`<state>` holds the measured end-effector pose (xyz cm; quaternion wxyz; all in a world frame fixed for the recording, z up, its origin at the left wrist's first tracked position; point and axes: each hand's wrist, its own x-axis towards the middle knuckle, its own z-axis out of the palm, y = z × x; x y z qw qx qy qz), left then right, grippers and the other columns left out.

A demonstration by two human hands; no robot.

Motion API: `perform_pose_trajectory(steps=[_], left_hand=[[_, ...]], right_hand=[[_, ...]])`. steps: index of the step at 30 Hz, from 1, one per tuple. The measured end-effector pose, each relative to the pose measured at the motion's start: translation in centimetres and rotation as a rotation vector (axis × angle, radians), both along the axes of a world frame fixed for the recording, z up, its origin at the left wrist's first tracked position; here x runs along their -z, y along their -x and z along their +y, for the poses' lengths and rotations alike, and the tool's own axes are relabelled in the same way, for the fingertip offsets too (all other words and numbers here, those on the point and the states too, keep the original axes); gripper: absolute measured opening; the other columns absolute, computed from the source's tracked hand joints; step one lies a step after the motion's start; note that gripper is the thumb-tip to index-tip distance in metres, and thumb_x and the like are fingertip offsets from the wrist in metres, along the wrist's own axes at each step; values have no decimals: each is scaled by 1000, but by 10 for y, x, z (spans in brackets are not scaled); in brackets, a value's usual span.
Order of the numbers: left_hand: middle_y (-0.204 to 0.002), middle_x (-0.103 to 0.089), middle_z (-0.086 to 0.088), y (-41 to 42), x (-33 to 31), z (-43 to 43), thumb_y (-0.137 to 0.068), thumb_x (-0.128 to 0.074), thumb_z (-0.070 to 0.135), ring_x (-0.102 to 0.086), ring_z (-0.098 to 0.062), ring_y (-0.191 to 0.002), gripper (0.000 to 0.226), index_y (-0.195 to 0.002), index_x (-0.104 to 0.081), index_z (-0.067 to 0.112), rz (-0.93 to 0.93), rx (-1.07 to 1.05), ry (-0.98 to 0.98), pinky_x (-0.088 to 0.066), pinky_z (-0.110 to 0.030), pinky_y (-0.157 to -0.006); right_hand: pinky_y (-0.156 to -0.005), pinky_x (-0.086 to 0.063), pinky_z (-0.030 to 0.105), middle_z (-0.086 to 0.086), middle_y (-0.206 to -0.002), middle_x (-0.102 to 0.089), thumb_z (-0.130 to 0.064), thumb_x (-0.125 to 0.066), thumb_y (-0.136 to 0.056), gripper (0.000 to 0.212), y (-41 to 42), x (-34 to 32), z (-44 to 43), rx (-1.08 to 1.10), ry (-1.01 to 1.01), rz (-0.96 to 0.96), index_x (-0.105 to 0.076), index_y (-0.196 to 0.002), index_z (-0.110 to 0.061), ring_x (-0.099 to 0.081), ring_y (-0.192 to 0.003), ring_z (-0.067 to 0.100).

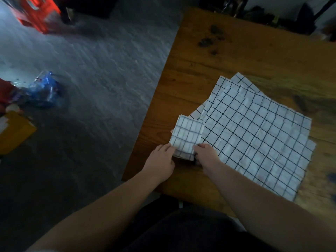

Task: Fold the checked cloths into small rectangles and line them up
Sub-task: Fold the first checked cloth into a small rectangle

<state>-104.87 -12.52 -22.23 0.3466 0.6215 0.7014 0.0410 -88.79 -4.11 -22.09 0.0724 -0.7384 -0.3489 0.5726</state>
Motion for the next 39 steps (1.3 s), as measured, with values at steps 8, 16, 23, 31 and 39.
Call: perform_pose_trajectory(steps=[8, 16, 23, 31, 39], left_hand=[[-162, -29, -8, 8, 1, 0, -98, -50, 18, -24, -27, -149, 42, -140, -50, 18, 36, -16, -27, -30, -44, -119], [-166, -18, -7, 10, 2, -14, -97, -55, 21, -2, -28, -155, 55, -149, -37, 20, 156, -10, -133, -14, -46, -123], [-149, -42, 2, -6, 3, -36, -102, -48, 23, -32, -17, -141, 47, -149, -42, 24, 133, 197, -182, -29, -37, -116], [-165, -27, 4, 5, 21, -37, -103, -42, 25, -12, -16, -154, 56, -158, -28, 26, 189, 274, -107, -17, -41, -124], [-170, -2, -6, 2, 11, -36, -102, -36, 24, 9, -23, -156, 68, -162, -7, 14, 301, 256, -109, 6, -44, -126]], right_hand=[[-61, -49, 33, 11, -83, -64, -11, -54, -100, 10, 13, -6, -32, 104, 196, 84, -62, -96, -6, -60, -71, 21], [-71, -60, 33, 9, -88, -79, -19, -46, -107, 25, 12, -18, -41, 50, 341, 292, -66, -108, -5, -74, -80, 22], [-65, -58, 32, -2, -96, -70, -14, -47, -100, 22, -21, -22, -36, -617, -267, -160, -66, -103, -25, -66, -78, 15], [-124, 6, 36, -4, -171, 0, -32, -34, -106, 63, -45, 3, -50, -1468, -538, -413, -8, -163, -25, 5, -157, 14], [-126, 7, 39, 0, -171, 3, -37, -29, -107, 64, -30, 6, -61, -1427, -605, -460, -1, -163, -21, 8, -157, 15]])
